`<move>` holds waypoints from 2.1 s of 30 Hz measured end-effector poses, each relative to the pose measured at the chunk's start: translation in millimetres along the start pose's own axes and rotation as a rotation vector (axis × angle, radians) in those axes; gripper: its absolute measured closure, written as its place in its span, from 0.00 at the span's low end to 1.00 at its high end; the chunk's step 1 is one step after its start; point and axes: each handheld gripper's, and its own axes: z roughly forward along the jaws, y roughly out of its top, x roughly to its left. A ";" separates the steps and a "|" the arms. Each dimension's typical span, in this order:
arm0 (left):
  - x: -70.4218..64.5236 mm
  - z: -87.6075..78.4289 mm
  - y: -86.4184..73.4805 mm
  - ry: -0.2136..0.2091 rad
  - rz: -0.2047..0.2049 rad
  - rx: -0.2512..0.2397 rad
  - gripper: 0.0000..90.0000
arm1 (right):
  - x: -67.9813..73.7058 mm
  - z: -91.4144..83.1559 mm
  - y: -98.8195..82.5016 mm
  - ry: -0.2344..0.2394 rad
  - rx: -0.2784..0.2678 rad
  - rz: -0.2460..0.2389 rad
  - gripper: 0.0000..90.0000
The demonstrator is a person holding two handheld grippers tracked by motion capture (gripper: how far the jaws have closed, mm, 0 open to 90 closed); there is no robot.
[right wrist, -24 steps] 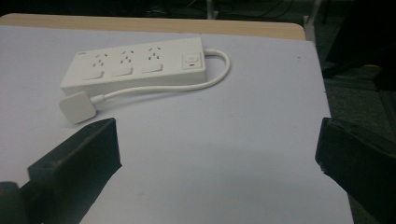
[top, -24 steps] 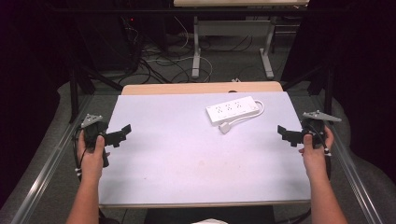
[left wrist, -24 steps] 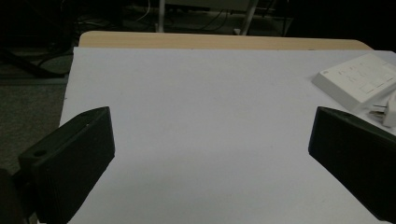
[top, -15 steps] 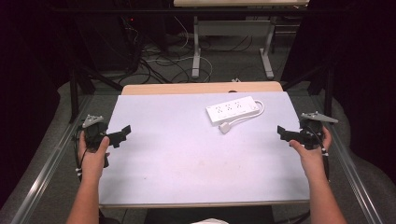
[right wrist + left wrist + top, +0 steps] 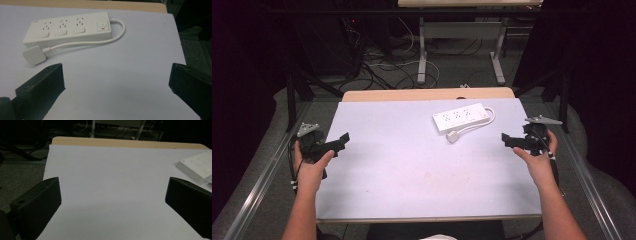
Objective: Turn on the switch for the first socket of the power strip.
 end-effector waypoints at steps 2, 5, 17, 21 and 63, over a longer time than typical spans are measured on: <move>2.0 -0.6 -0.5 0.003 0.004 0.003 0.00 | 1.4 -0.6 3.9 -0.003 0.010 -0.019 0.00; 3.4 -1.0 -1.3 0.004 -0.005 -0.003 0.00 | 3.4 -1.7 11.2 -0.008 0.012 -0.037 0.01; 4.5 -2.2 -2.9 0.008 -0.029 0.004 0.00 | 3.9 0.2 36.3 -0.041 -0.002 -0.116 0.17; 4.5 -1.9 -2.9 0.008 -0.030 0.004 0.00 | 4.8 1.6 43.3 -0.041 -0.017 -0.114 0.17; -1.8 4.6 -4.2 -0.008 -0.003 0.032 0.00 | -3.4 33.6 122.1 -0.019 0.035 -0.093 0.28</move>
